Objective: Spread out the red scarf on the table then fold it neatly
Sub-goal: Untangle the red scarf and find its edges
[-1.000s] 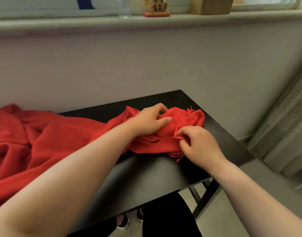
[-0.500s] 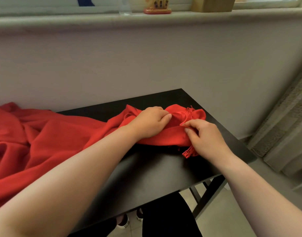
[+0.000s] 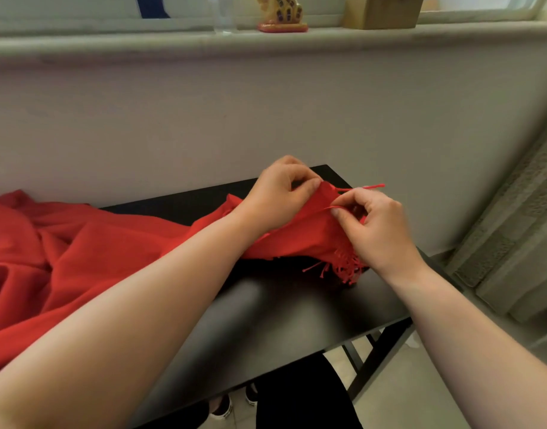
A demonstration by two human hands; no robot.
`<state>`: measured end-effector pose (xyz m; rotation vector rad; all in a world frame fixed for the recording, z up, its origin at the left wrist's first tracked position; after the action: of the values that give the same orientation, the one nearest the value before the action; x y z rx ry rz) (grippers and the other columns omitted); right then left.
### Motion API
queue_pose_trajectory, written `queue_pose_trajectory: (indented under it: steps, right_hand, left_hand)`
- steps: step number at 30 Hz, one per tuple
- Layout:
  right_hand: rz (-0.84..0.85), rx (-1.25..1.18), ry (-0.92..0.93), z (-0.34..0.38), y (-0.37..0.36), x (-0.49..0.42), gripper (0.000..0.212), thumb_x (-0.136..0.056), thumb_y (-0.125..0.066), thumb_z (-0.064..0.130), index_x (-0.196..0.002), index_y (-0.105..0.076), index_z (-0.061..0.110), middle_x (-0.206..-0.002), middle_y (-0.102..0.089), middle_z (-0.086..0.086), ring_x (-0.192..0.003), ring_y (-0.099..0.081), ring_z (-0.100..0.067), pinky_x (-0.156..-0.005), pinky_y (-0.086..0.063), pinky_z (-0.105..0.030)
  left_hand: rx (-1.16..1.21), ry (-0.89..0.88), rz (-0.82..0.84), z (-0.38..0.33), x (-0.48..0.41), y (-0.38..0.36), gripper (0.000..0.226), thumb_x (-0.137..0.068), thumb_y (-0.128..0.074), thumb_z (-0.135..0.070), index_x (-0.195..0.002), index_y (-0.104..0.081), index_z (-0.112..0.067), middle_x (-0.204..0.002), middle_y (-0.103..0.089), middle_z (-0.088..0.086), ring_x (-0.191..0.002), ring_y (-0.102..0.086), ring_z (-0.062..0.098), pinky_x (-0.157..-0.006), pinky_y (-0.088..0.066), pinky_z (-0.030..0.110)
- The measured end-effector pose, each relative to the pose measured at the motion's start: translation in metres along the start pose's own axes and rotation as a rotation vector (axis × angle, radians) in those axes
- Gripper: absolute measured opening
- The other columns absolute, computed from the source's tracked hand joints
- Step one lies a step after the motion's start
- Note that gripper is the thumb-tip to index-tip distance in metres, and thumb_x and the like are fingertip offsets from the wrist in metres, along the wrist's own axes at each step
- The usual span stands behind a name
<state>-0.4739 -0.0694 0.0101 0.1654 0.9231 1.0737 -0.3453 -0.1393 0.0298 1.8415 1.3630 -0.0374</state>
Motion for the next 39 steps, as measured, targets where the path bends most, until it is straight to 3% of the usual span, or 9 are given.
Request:
queue_pose_trajectory:
  steps: [4,7,11,15,19,23,28,35,39]
  right_hand:
    - [-0.100,0.051,0.032,0.007,0.010,-0.004,0.005,-0.074,-0.068,0.026,-0.076,-0.068,0.021,-0.106,-0.057,-0.002,-0.100,-0.050,-0.015,-0.089,-0.036,-0.026]
    - [-0.104,0.012,0.031,0.010,0.010,-0.006,0.006,-0.073,-0.067,0.029,-0.075,-0.069,0.024,-0.113,-0.061,-0.002,-0.111,-0.053,-0.018,-0.097,-0.040,-0.037]
    - [-0.064,-0.084,0.020,0.010,0.008,-0.007,0.005,-0.076,-0.064,0.029,-0.076,-0.068,0.025,-0.086,-0.068,0.009,-0.091,-0.063,-0.014,-0.084,-0.050,-0.042]
    - [-0.059,-0.203,0.011,0.013,0.009,-0.007,0.006,-0.081,-0.067,0.019,-0.077,-0.067,0.023,-0.073,-0.066,0.013,-0.070,-0.062,-0.002,-0.066,-0.048,-0.017]
    - [-0.108,-0.220,0.039,0.020,0.017,-0.013,0.007,-0.082,-0.068,0.010,-0.083,-0.067,0.017,-0.075,-0.065,0.011,-0.071,-0.059,0.006,-0.067,-0.039,-0.004]
    - [0.009,-0.247,-0.002,0.024,0.009,-0.031,0.031,-0.080,-0.071,0.014,-0.104,-0.058,0.029,-0.076,-0.060,0.014,-0.068,-0.057,0.006,-0.072,-0.043,-0.011]
    - [0.057,-0.218,0.044,0.042,0.013,-0.063,0.009,-0.077,-0.066,0.023,-0.072,-0.066,0.031,-0.065,-0.064,0.013,-0.060,-0.055,-0.001,-0.060,-0.046,-0.027]
    - [0.133,-0.180,0.184,0.087,0.018,-0.098,0.015,-0.086,-0.061,0.011,-0.087,-0.072,0.021,-0.077,-0.068,0.008,-0.072,-0.062,-0.005,-0.071,-0.051,-0.025]
    - [0.106,-0.226,0.195,0.103,0.022,-0.111,0.011,-0.087,-0.062,0.011,-0.085,-0.071,0.018,-0.072,-0.067,0.006,-0.064,-0.061,-0.006,-0.065,-0.054,-0.028]
  left_hand:
    - [0.015,0.006,0.044,-0.006,-0.003,-0.002,0.015,-0.091,-0.055,-0.016,-0.090,-0.069,-0.011,-0.073,-0.061,-0.012,-0.067,-0.054,-0.002,-0.070,-0.043,0.020]
    - [0.047,0.006,0.069,-0.007,0.001,-0.008,0.013,-0.091,-0.056,-0.015,-0.090,-0.069,-0.012,-0.072,-0.063,-0.010,-0.064,-0.055,-0.001,-0.069,-0.047,0.024]
    - [0.119,0.009,0.135,-0.007,0.009,-0.014,0.012,-0.090,-0.056,-0.012,-0.090,-0.068,-0.013,-0.077,-0.066,-0.006,-0.073,-0.060,0.004,-0.076,-0.050,0.026]
    - [0.086,0.000,0.160,-0.008,0.012,-0.013,0.011,-0.091,-0.057,-0.019,-0.089,-0.068,-0.019,-0.075,-0.066,-0.011,-0.070,-0.059,0.000,-0.073,-0.049,0.022]
    - [0.141,-0.016,0.160,-0.010,0.012,-0.005,0.004,-0.084,-0.064,-0.021,-0.088,-0.065,-0.021,-0.077,-0.067,-0.012,-0.071,-0.061,-0.001,-0.074,-0.050,0.021]
    - [0.089,-0.042,0.017,-0.015,0.002,0.017,0.010,-0.083,-0.064,-0.011,-0.084,-0.066,-0.020,-0.070,-0.063,-0.016,-0.062,-0.056,-0.006,-0.068,-0.046,0.017]
    - [0.091,-0.052,-0.114,-0.023,-0.009,0.048,0.021,-0.080,-0.064,-0.008,-0.078,-0.054,-0.026,-0.071,-0.060,-0.009,-0.059,-0.057,0.002,-0.060,-0.042,0.014]
    - [0.125,-0.059,-0.129,-0.031,-0.025,0.074,0.017,-0.078,-0.069,-0.014,-0.077,-0.062,-0.029,-0.074,-0.064,-0.012,-0.069,-0.061,0.003,-0.071,-0.050,0.023]
    - [0.164,-0.073,-0.153,-0.036,-0.033,0.087,0.010,-0.074,-0.063,-0.026,-0.073,-0.055,-0.032,-0.064,-0.059,-0.007,-0.054,-0.051,0.003,-0.055,-0.042,0.023]
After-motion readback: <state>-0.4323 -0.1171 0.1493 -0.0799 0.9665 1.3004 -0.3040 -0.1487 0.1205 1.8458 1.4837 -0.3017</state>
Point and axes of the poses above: each hand's wrist, its own x-axis away from the middle knuckle, its own y-axis out of the back of the hand, z = x × y, the point moved 9 cm from there along -x, towards the middle knuckle
